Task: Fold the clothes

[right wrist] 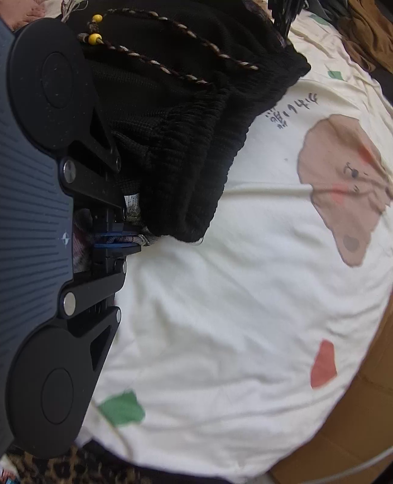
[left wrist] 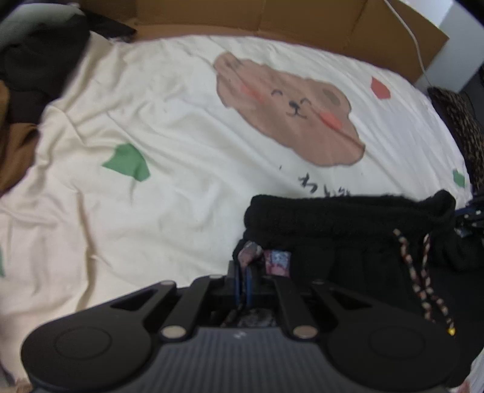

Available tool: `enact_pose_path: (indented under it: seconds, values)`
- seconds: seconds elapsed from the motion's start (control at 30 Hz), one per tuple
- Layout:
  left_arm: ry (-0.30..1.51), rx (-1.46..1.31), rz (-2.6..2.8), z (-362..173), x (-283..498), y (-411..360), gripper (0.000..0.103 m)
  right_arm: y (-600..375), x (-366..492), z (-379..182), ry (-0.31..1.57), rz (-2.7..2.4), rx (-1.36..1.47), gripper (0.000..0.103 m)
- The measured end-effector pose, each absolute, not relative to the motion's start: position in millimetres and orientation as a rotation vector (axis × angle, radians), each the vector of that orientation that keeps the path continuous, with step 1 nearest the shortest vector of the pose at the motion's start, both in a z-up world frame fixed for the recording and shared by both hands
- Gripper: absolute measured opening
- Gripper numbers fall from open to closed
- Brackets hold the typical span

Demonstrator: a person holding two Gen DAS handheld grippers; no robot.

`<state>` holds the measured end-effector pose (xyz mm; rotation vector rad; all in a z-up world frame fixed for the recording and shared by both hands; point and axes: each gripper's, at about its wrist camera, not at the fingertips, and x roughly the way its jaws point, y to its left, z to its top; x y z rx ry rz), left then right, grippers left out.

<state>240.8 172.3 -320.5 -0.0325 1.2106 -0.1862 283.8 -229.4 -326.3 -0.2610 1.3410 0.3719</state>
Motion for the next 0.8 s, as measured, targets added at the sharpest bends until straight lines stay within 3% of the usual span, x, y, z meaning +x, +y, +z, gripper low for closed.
enact_pose_path:
  seconds: [0.8]
  values:
    - [1.031, -0.012, -0.179, -205.2, 204.9, 150.5, 0.004, -251.1, 223.3, -190.4, 1.142, 0.317, -0.234, 0.001]
